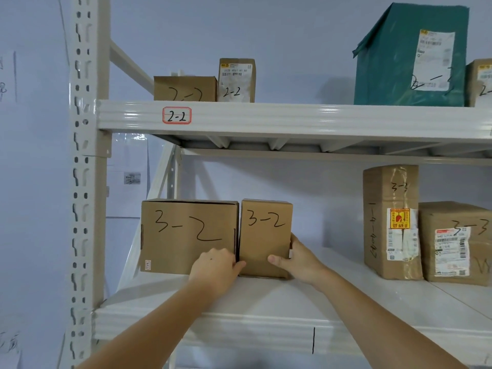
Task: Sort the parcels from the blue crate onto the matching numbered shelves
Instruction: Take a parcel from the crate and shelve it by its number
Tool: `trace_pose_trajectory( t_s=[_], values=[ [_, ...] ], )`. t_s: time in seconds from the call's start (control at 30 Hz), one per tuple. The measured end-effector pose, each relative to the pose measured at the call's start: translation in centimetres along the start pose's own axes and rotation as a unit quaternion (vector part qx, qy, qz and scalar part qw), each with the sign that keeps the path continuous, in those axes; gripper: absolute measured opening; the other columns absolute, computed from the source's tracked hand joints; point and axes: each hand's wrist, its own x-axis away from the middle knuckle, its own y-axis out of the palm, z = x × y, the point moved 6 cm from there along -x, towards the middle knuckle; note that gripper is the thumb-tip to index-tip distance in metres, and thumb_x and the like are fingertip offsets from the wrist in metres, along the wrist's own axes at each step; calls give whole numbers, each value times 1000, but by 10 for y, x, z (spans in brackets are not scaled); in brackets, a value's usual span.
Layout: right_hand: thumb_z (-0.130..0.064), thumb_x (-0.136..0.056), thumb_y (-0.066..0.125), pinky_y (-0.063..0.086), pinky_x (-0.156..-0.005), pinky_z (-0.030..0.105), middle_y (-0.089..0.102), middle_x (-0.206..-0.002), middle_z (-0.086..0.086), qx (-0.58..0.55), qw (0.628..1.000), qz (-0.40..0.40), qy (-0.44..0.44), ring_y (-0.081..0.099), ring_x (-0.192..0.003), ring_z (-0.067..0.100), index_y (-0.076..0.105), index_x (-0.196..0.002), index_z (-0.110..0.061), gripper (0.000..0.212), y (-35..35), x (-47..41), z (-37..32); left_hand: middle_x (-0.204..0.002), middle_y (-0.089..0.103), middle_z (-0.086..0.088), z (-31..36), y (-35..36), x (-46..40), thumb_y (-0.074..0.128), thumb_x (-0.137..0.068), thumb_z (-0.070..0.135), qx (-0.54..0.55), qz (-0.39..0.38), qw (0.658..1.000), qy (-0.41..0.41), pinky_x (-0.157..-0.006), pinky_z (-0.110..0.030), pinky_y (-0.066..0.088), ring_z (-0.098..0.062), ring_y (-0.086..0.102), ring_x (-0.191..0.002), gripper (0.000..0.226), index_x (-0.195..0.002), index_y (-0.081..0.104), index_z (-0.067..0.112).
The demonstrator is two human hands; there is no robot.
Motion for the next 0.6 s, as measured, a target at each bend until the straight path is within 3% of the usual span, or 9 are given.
trace_pose_trajectory(
  t_s=[0.13, 0.2, 0.3, 0.4, 0.47, 0.53, 0.6],
  values=[
    [-67, -81, 74, 36, -120, 41, 35, -163, -2, 46, 999, 7, 24, 40, -147, 23, 15, -164, -18, 113, -9, 19, 0, -75, 63, 1, 1, -10, 10, 45, -104, 54, -5, -2, 1000, 11, -74, -32, 54, -23, 63, -74, 47, -77, 63, 20],
    [-59, -91, 67, 31, -120, 38, 30, -166, 2, 81, 996, 42, -6, 33, -151, 23, 15, -164, -15, 101, -23, 35, -8, -74, 63, 2, 4, -18, 19, 42, -104, 55, -11, -15, 1000, 20, -75, -33, 55, -20, 62, -72, 48, -75, 59, 22],
    [-48, -101, 59, 29, -121, 34, 35, -164, 2, 155, 979, 98, -86, 34, -150, 20, 31, -160, -16, 73, -53, 68, -29, -88, 70, 6, 14, -34, 36, 45, -103, 57, 41, -55, 996, 50, -80, -34, 55, -15, 65, -82, 38, -102, 69, 27],
    [-50, -104, 51, 31, -120, 33, 40, -160, -2, 241, 960, 55, -133, 38, -147, 17, 40, -156, -19, 62, -72, 98, -50, -117, 72, 0, 41, -60, 63, 47, -104, 57, 35, -111, 987, 113, -91, -30, 50, -15, 65, -101, 45, -133, 62, 26],
    [-53, -105, 46, 31, -120, 37, 41, -160, -4, 289, 947, -4, -137, 37, -148, 18, 38, -157, -24, 61, -80, 118, -64, -136, 62, -3, 60, -78, 79, 44, -104, 59, -3, -148, 981, 125, -98, -31, 41, -17, 57, -115, 57, -149, 49, 23],
    [-53, -106, 43, 32, -120, 39, 41, -161, -1, 345, 928, -61, -130, 36, -148, 20, 34, -159, -26, 60, -83, 134, -76, -142, 57, -4, 71, -90, 92, 42, -103, 62, -32, -186, 975, 116, -105, -35, 38, -24, 52, -128, 61, -151, 46, 23],
    [-55, -106, 40, 32, -119, 42, 40, -162, 1, 373, 916, -86, -122, 35, -148, 21, 32, -159, -26, 62, -88, 147, -86, -126, 63, -4, 81, -101, 104, 41, -102, 65, -51, -195, 974, 106, -98, -38, 41, -29, 55, -120, 56, -133, 59, 21]
  ],
)
